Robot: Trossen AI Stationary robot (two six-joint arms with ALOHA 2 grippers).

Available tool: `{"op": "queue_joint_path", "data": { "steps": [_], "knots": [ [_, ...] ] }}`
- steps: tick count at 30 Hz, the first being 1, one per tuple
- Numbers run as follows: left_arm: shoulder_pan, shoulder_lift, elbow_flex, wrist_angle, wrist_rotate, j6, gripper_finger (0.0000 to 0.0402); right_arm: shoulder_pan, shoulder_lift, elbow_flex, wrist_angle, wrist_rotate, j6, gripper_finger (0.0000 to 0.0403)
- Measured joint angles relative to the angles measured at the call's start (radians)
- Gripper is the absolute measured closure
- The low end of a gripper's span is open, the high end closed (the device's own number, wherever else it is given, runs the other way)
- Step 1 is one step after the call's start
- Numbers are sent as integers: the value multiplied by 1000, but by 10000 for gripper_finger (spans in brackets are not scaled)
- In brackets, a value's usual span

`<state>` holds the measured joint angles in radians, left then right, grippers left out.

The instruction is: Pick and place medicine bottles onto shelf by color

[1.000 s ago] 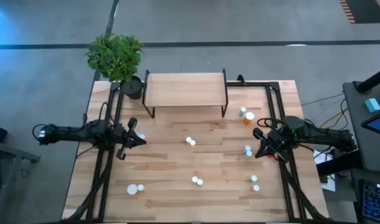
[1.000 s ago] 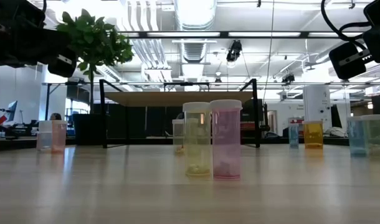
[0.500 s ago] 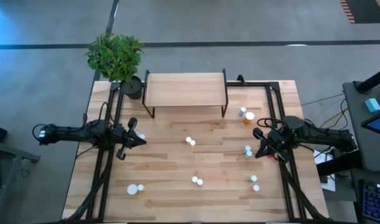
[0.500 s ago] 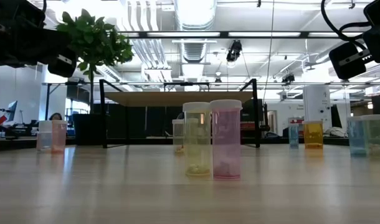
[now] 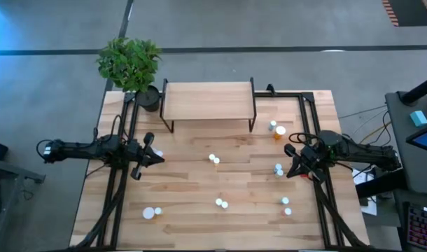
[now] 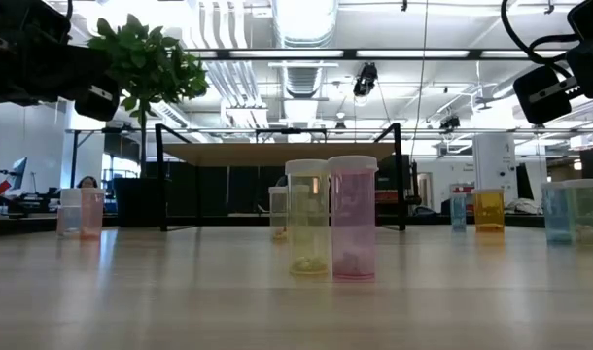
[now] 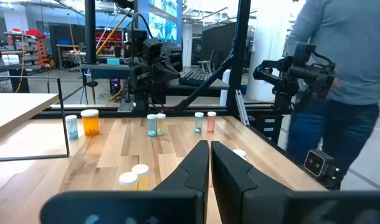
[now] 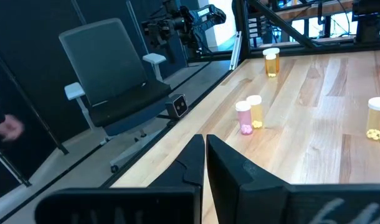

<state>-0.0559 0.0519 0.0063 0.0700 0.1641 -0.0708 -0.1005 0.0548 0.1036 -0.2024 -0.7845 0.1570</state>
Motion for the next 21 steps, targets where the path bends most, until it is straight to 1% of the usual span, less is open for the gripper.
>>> {"op": "queue_joint_path", "data": {
  "steps": [6, 11, 13, 17, 19, 21],
  "knots": [
    [0, 0, 0, 0, 0, 0, 402, 0, 0, 0, 2, 1, -14, 394],
    [0, 0, 0, 0, 0, 0, 402, 0, 0, 0, 16, 13, -338, 394],
    [0, 0, 0, 0, 0, 0, 402, 0, 0, 0, 38, 96, -383, 394],
    [0, 0, 0, 0, 0, 0, 402, 0, 0, 0, 36, 328, -359, 394],
    [0, 0, 0, 0, 0, 0, 402, 0, 0, 0, 43, 440, -379, 394],
    [0, 0, 0, 0, 0, 0, 402, -1, 0, 0, 87, 528, -393, 394]
  ]
}}
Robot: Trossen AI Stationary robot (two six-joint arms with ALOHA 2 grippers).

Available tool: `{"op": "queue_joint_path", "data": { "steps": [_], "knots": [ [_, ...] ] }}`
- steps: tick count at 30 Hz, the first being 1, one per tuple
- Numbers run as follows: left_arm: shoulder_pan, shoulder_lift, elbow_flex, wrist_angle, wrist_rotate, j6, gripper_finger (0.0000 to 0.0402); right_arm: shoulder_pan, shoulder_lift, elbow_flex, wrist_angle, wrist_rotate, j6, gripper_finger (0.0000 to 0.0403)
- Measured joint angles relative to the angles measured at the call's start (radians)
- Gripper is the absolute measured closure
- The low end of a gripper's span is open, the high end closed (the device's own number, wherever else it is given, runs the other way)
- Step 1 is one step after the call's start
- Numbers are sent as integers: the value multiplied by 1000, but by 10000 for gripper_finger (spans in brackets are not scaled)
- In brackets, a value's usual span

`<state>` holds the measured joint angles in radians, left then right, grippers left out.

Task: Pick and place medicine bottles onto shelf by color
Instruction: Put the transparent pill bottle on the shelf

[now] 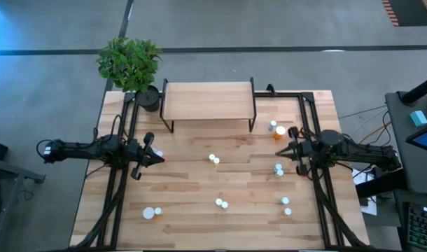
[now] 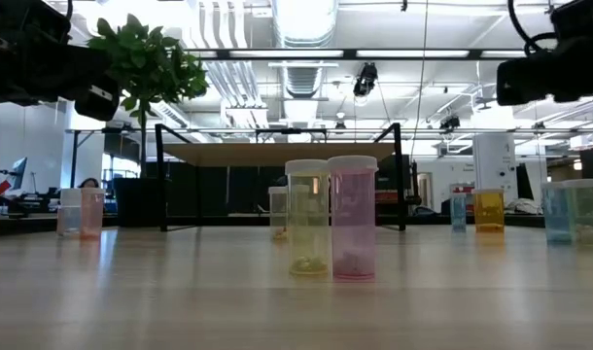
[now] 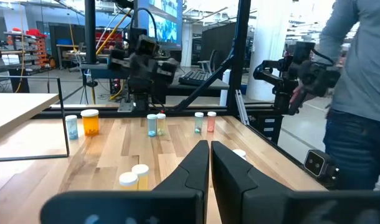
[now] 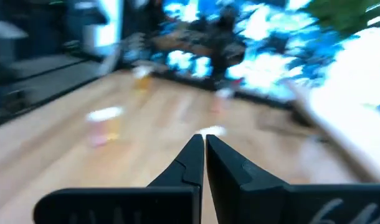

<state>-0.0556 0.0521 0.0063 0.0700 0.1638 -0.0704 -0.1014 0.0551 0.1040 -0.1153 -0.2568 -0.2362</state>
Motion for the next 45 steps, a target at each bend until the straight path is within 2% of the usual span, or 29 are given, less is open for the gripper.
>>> {"op": "queue_joint_path", "data": {
  "steps": [2, 4, 7, 8, 10, 12, 14, 16, 20, 22, 24, 26, 31, 35, 38, 42, 45],
  "knots": [
    [0, 0, 0, 0, 0, 0, 402, 0, 0, 0, 70, 30, 33, 394],
    [0, 0, 0, 0, 0, 0, 402, 1, 0, 0, 137, 26, 195, 394],
    [0, 0, 0, 0, -7, 3, 402, 1, 0, 0, 269, 64, 681, 394],
    [1, 0, 0, 0, -37, 9, 402, 1, 0, 0, 300, 99, 842, 394],
    [2, 0, 0, 0, -135, 56, 402, 0, 0, 0, 327, 200, 1025, 394],
    [2, 0, 0, 1, -227, 150, 402, 0, 0, 0, 343, 344, 1139, 394],
    [2, 0, 0, 1, -283, 213, 402, 0, 0, 0, 340, 488, 1240, 394],
    [2, 0, 0, 1, -304, 239, 402, 0, 0, 0, 332, 551, 1338, 394],
    [2, 0, 0, 1, -304, 237, 402, 0, 0, 0, 337, 642, 1367, 394],
    [2, 0, 0, 20, -312, 251, 402, 0, 1, 0, 336, 743, 1344, 394],
    [2, 0, 0, 37, -364, 276, 402, 0, 1, 0, 334, 843, 1329, 394],
    [2, 0, 0, 60, -383, 220, 402, 0, 1, 0, 331, 888, 1319, 394],
    [2, 0, 0, 213, -453, -73, 402, 1, 30, 0, 335, 869, 1242, 394],
    [2, 0, 0, 270, -609, -259, 402, -4, 70, 0, 389, 872, 1191, 394],
    [2, 0, 0, 264, -688, -329, 402, -9, 103, 0, 476, 890, 1190, 394],
    [2, 0, 0, 267, -694, -376, 402, -12, 133, 0, 568, 878, 1156, 394],
    [2, 0, 0, 267, -694, -392, 402, -12, 136, 1, 565, 854, 1160, 394]
  ]
}}
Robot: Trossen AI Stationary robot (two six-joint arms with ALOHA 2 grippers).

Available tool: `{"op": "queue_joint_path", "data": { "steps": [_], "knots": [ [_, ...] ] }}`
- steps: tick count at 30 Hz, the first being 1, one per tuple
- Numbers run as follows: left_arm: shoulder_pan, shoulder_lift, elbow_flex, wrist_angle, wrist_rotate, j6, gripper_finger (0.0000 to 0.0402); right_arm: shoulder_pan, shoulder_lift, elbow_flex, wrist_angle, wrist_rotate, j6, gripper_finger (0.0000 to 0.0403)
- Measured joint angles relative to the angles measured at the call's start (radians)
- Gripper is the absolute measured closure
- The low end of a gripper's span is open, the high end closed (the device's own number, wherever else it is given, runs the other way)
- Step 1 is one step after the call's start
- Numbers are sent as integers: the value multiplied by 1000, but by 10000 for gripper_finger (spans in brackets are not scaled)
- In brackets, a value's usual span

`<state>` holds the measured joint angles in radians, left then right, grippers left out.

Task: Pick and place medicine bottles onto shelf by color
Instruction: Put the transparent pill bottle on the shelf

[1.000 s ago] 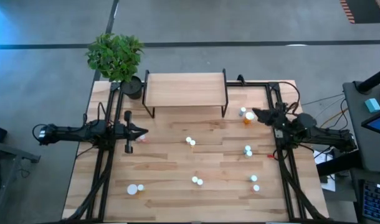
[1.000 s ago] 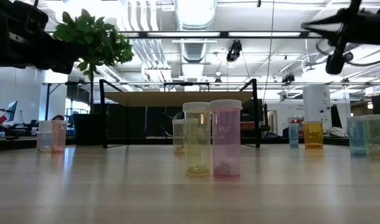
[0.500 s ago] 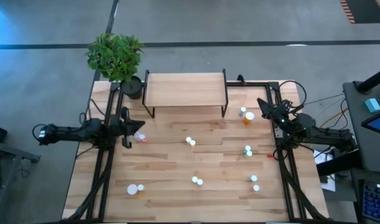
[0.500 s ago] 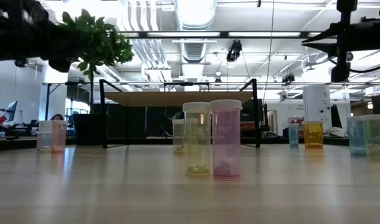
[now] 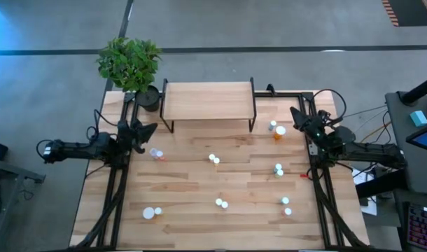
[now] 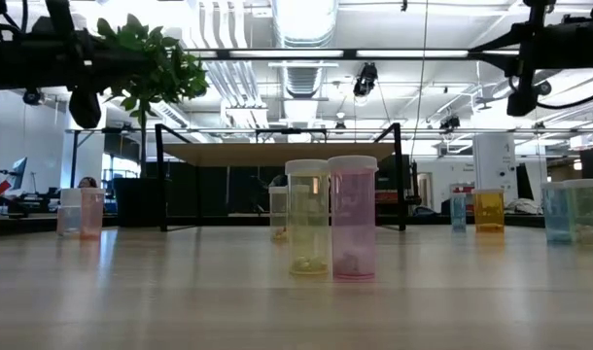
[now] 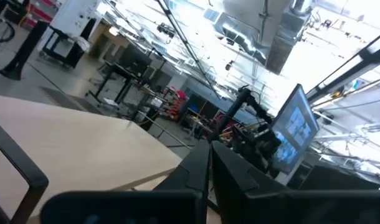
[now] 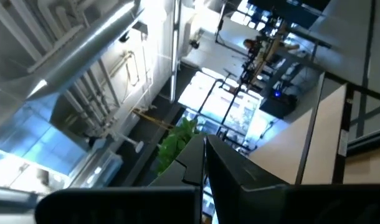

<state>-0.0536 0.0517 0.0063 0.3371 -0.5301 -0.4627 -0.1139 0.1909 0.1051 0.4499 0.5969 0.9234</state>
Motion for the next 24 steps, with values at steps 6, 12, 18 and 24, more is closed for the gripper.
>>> {"op": "queue_joint_path", "data": {
  "steps": [6, 12, 18, 24],
  "knots": [
    [0, 0, 0, -1, 0, -29, 402, 0, -14, 8, 0, -16, 1, 394],
    [0, 0, 0, -4, 0, -29, 402, -1, -28, 20, 2, 9, 6, 394],
    [0, 0, 0, -4, 1, -29, 402, -1, -24, 23, 2, 17, 1, 394],
    [0, 0, 0, -4, 1, -30, 402, 0, -24, 23, 4, 39, 57, 394]
  ]
}}
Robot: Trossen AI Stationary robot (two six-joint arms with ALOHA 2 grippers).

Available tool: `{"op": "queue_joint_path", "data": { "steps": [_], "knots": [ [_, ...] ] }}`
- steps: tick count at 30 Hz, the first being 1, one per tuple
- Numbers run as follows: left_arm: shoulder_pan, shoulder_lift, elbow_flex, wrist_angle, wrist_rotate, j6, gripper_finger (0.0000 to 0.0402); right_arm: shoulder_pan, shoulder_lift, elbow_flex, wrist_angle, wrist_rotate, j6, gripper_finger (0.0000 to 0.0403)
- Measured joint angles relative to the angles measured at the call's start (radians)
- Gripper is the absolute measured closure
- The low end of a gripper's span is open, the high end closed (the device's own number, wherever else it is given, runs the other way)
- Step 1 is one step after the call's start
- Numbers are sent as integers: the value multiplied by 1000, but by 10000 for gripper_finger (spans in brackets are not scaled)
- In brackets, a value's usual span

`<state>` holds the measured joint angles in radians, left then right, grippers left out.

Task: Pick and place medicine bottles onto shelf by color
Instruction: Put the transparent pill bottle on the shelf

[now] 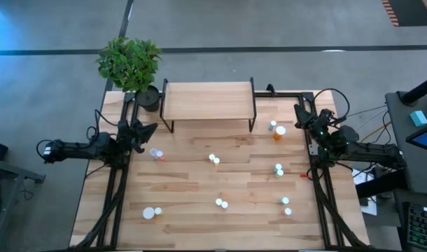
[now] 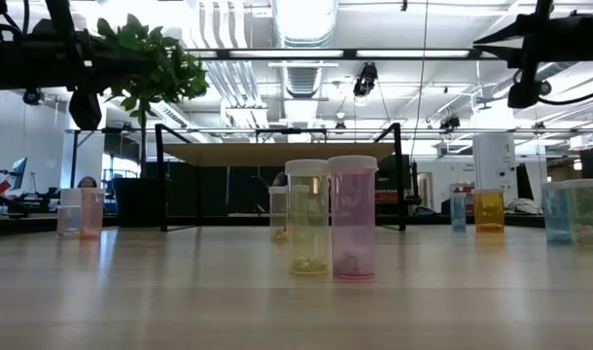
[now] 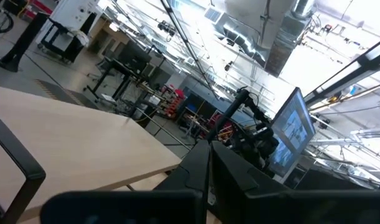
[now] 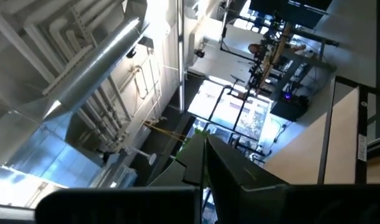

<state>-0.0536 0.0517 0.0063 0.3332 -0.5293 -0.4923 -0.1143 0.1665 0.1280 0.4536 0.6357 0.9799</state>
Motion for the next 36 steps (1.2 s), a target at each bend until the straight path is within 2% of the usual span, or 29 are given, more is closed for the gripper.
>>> {"op": "queue_joint_path", "data": {
  "steps": [4, 10, 15, 19, 23, 27, 31, 36],
  "knots": [
    [0, 0, 0, 1, 0, -38, 402, 0, 0, 0, 0, 18, 1, 394],
    [0, 21, 36, -13, 1, -72, 402, 0, 0, 0, -3, -15, 3, 394],
    [0, 71, 98, -83, 17, -73, 402, 0, 0, 0, -1, -96, 24, 394],
    [0, 142, 183, -207, 40, -100, 402, 0, 28, 45, -2, -191, 14, 393],
    [1, 227, 304, -445, 7, -108, 402, 0, 102, 154, -40, -244, -108, 393],
    [1, 306, 415, -632, -48, -210, 402, 0, 195, 312, -173, -244, -261, 393],
    [1, 356, 486, -648, -50, -334, 402, 0, 297, 478, -365, -244, -346, 393],
    [1, 373, 538, -649, -38, -541, 402, 0, 422, 677, -635, -243, -362, 393]
  ]
}}
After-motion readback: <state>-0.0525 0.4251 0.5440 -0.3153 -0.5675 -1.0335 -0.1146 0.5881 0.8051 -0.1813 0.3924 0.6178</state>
